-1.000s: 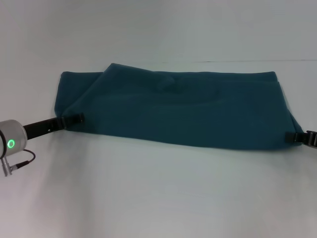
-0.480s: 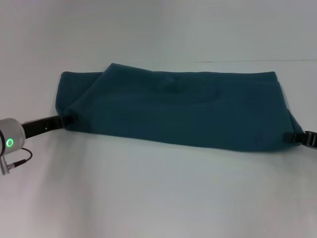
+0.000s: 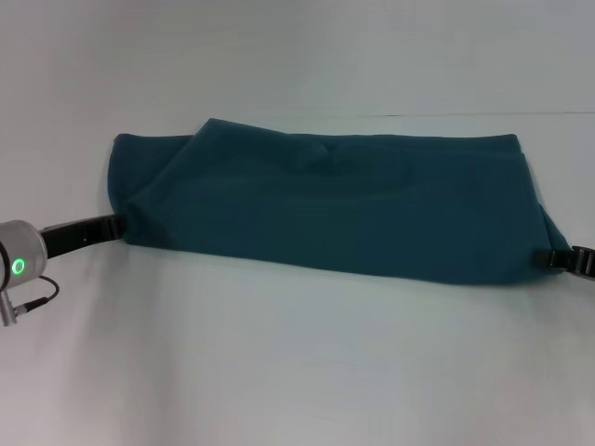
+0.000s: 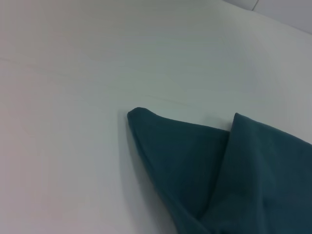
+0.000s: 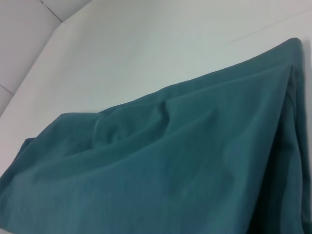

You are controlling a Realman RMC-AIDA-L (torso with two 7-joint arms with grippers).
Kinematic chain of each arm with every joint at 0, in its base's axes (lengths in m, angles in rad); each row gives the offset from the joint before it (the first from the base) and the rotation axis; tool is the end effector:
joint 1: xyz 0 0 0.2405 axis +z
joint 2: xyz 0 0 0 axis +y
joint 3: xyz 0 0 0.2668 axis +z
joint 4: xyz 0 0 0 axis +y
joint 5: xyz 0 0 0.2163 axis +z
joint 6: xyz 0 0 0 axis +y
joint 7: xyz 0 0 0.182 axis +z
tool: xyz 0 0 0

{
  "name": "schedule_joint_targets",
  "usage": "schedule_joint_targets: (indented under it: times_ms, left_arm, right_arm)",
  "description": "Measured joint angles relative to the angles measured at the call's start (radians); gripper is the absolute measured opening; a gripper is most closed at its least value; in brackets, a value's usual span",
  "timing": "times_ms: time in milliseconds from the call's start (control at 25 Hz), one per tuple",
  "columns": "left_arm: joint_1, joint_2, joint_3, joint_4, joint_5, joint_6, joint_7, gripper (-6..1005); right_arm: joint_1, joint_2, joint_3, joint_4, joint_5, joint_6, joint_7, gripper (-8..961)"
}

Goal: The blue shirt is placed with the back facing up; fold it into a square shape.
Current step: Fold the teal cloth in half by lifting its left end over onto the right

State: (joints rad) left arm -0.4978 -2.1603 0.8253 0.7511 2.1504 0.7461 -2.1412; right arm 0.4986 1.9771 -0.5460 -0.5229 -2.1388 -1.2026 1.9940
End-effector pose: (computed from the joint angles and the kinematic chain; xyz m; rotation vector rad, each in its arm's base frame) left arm -0.3411 0.4235 -0.0321 -1.8692 -1.3746 -0.3976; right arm 0.3677 0.3759 0.0006 -2.0480 1.5835 0.5556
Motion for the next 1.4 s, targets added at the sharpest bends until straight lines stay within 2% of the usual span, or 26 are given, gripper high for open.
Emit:
schedule_joint_targets:
  times_ms: [80, 520, 880, 1400]
  left_arm:
    - [-0.001, 0.0, 0.001, 0.0, 0.0, -0.006, 0.0, 70]
    - [0.013, 0.0, -0.005, 0.016, 0.0, 0.004, -0.002, 26]
    - [0.079, -0.003, -0.014, 0.083, -0.002, 0.103, -0.009, 27]
    - [0.142, -0.004, -0.098, 0.137, 0.0, 0.254, 0.005, 25]
  right_arm:
    - [0.0, 0.0, 0.0, 0.0, 0.0, 0.0, 0.0, 21]
    - [-0.002, -0.001, 0.0, -0.002, 0.0, 0.0, 0.0, 24]
    - [-0.014, -0.007, 0.002, -0.001, 0.003, -0.003, -0.01, 38]
    - [-0.03, -0.009, 0.003, -0.005, 0.005, -0.022, -0.026, 59]
